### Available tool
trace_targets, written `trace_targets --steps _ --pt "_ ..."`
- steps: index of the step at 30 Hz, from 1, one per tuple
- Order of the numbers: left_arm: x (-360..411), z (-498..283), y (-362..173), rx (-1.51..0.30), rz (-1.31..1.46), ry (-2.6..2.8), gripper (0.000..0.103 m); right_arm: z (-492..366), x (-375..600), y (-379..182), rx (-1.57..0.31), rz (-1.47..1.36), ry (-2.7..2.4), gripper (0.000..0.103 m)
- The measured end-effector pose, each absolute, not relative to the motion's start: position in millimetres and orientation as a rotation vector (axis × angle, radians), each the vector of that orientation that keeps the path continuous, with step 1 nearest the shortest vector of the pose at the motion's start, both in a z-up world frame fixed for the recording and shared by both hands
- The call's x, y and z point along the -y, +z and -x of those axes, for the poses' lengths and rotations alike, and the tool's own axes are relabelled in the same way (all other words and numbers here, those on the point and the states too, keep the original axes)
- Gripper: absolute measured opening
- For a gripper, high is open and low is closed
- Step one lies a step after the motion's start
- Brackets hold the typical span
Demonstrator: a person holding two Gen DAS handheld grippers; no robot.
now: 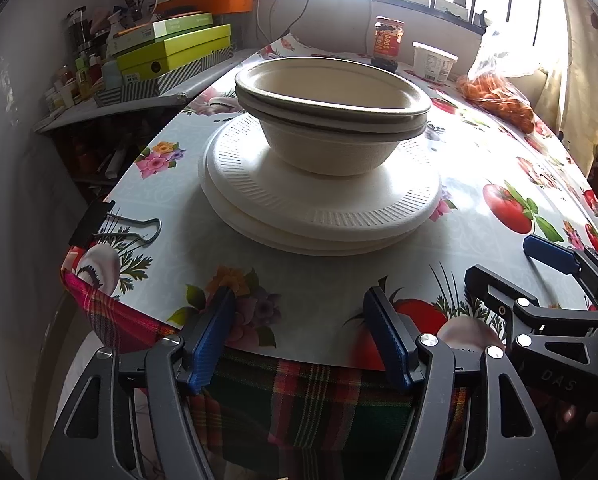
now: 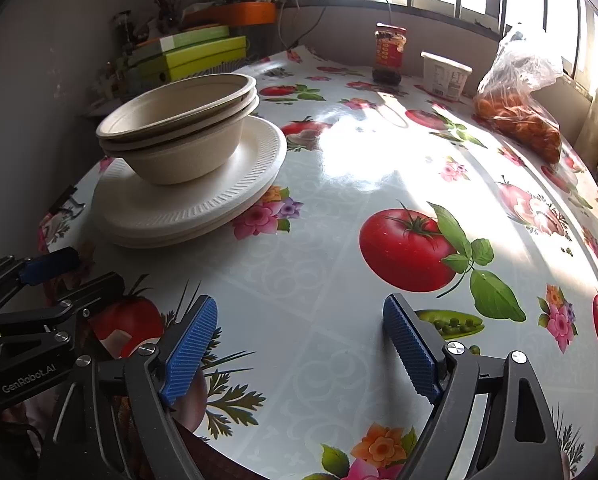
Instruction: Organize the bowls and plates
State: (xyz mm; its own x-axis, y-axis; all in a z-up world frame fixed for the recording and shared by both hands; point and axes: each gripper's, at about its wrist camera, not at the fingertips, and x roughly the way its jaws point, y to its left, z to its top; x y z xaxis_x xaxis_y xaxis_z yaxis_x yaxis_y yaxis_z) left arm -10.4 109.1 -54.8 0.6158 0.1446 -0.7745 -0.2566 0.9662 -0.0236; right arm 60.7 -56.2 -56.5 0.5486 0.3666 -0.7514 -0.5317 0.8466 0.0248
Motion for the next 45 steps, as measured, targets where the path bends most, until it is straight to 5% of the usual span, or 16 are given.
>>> trace_targets --steps 45 --pt "-109.7 10.2 -55.3 -0.877 0.138 0.233 0.069 -60.7 56.5 -56.7 -0.833 0.218 0.537 0.087"
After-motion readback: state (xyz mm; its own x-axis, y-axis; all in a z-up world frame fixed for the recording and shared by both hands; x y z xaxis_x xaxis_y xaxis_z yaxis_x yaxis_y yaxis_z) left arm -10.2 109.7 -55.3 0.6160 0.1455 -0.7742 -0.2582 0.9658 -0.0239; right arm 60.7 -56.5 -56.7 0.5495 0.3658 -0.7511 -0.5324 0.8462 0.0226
